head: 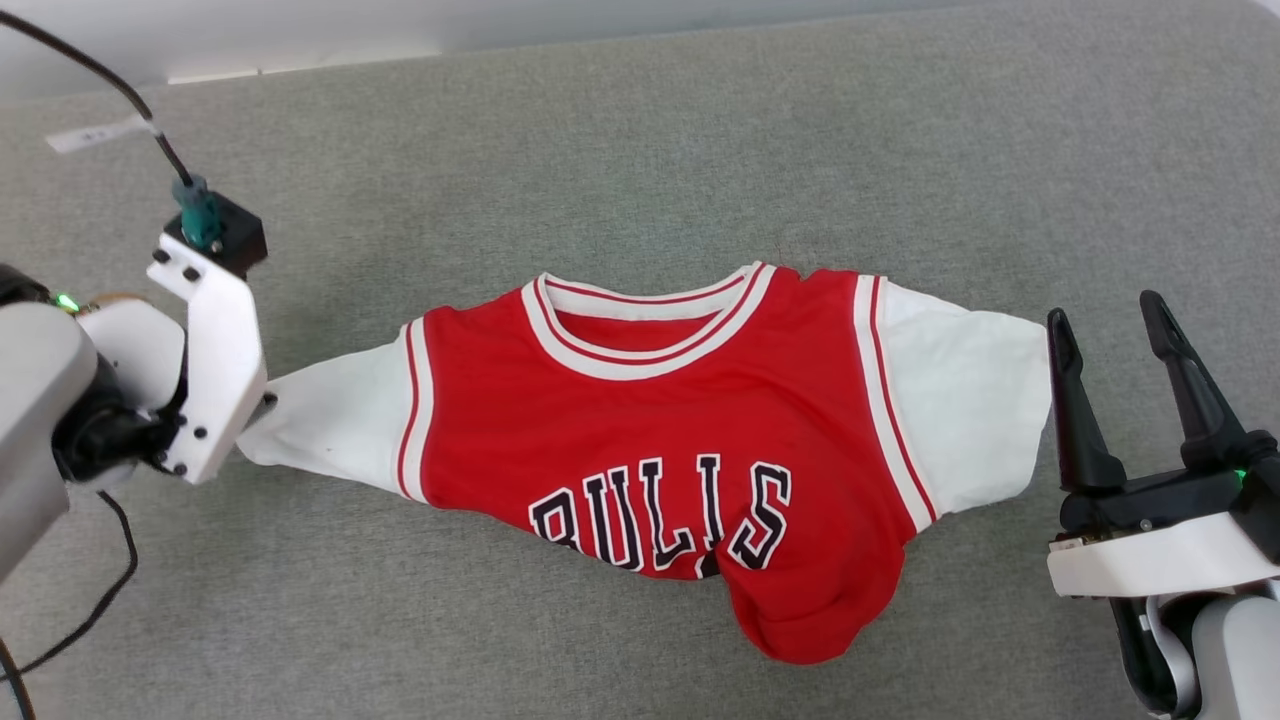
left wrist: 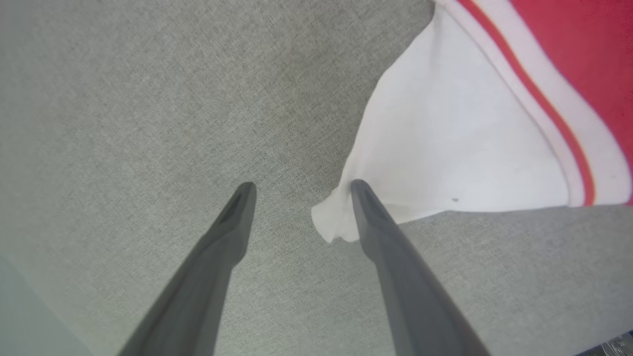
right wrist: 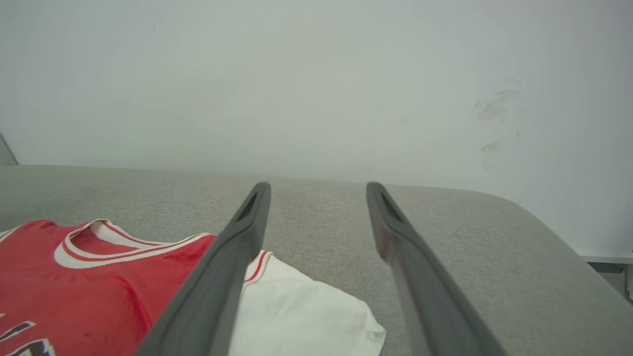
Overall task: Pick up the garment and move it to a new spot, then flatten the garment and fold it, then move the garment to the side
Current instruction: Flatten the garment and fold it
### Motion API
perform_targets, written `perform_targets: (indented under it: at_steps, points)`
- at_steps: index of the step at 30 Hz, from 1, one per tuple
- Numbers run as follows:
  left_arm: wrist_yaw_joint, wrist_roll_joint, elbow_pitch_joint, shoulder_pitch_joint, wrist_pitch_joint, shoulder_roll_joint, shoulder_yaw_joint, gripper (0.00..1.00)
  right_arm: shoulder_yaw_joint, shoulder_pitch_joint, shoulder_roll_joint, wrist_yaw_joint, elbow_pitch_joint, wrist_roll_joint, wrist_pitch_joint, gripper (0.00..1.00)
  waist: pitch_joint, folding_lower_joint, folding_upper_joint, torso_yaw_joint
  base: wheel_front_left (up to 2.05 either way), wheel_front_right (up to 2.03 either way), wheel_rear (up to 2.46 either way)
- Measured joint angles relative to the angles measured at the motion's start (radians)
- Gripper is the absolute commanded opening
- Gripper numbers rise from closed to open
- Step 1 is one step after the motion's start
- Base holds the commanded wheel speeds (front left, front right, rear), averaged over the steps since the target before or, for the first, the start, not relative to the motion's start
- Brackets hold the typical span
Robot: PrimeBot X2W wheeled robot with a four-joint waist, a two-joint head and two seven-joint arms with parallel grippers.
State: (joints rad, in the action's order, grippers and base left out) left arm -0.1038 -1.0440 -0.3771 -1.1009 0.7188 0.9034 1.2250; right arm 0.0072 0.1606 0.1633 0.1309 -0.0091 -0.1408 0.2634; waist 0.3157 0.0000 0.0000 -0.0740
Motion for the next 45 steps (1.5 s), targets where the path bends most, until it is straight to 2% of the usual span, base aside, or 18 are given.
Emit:
perform_targets:
  at_steps: [6, 7, 8, 15, 18, 21, 23, 26, 33, 35, 39, 42, 45]
  points:
    - [0.021, -0.015, -0.032, 0.065, -0.019, -0.019, 0.008, 1.00, 0.000, 0.013, 0.001, 0.000, -0.001, 0.000, 0.000, 1.00, 0.032, -0.0001, 0.0001, -0.023, 0.00, 0.00, 0.00]
    - [0.020, -0.016, -0.040, 0.068, -0.020, -0.021, 0.007, 0.56, -0.002, 0.016, 0.001, 0.000, 0.000, 0.000, 0.000, 1.00, 0.036, 0.0000, 0.0001, -0.025, 0.00, 0.00, 0.00]
    - [0.019, -0.015, -0.046, 0.070, -0.024, -0.024, 0.007, 0.00, -0.005, 0.018, 0.002, 0.000, 0.000, 0.001, 0.000, 1.00, 0.040, -0.0001, 0.0000, -0.027, 0.00, 0.00, 0.00]
    - [-0.002, -0.004, -0.063, 0.066, -0.094, -0.046, 0.000, 0.00, -0.050, 0.065, 0.049, 0.000, -0.012, 0.009, 0.000, 1.00, 0.023, 0.0000, 0.0000, -0.018, 0.00, 0.00, 0.00]
    - [-0.008, 0.007, -0.041, 0.051, -0.129, -0.033, -0.005, 0.00, -0.055, 0.108, 0.117, 0.000, -0.001, 0.012, 0.000, 1.00, 0.004, 0.0000, 0.0000, -0.010, 0.00, 0.00, 0.00]
    - [-0.012, 0.016, 0.004, 0.034, -0.159, -0.021, -0.011, 0.00, -0.003, 0.151, 0.222, 0.000, 0.053, 0.002, -0.017, 1.00, -0.014, 0.0000, 0.0000, 0.001, 0.00, 0.00, 0.00]
    - [-0.016, 0.022, 0.036, 0.030, -0.174, -0.012, -0.011, 0.00, 0.072, 0.188, 0.305, 0.000, 0.083, -0.024, -0.105, 1.00, -0.023, 0.0000, 0.0000, 0.010, 0.00, 0.00, 0.00]
    - [-0.017, 0.032, 0.081, 0.028, -0.186, -0.006, -0.009, 0.00, 0.211, 0.239, 0.436, 0.000, 0.091, -0.112, -0.304, 1.00, -0.030, 0.0000, 0.0000, 0.026, 0.00, 0.00, 0.00]
    - [-0.018, 0.064, 0.137, 0.019, -0.196, -0.028, -0.001, 0.00, 0.523, 0.411, 0.706, 0.000, 0.060, -0.449, -0.758, 1.00, -0.010, 0.0000, 0.0000, 0.056, 0.00, 0.00, 0.00]
    - [-0.018, 0.071, 0.146, 0.011, -0.199, -0.036, 0.000, 0.00, 0.585, 0.465, 0.737, 0.000, 0.058, -0.551, -0.858, 1.00, 0.003, 0.0000, 0.0000, 0.064, 0.00, 0.00, 0.00]
    - [-0.018, 0.083, 0.152, -0.005, -0.204, -0.044, 0.001, 0.00, 0.677, 0.570, 0.776, 0.000, 0.097, -0.679, -1.017, 1.00, 0.032, 0.0001, 0.0000, 0.080, 0.00, 0.00, 0.00]
    - [-0.018, 0.091, 0.155, -0.021, -0.207, -0.056, 0.000, 0.00, 0.718, 0.615, 0.771, 0.000, 0.166, -0.744, -1.111, 1.00, 0.054, 0.0000, 0.0000, 0.093, 0.00, 0.00, 0.00]
    - [-0.019, 0.099, 0.156, -0.033, -0.213, -0.063, 0.000, 0.00, 0.745, 0.653, 0.747, 0.000, 0.226, -0.765, -1.137, 1.00, 0.077, 0.0001, 0.0000, 0.107, 0.00, 0.00, 0.00]
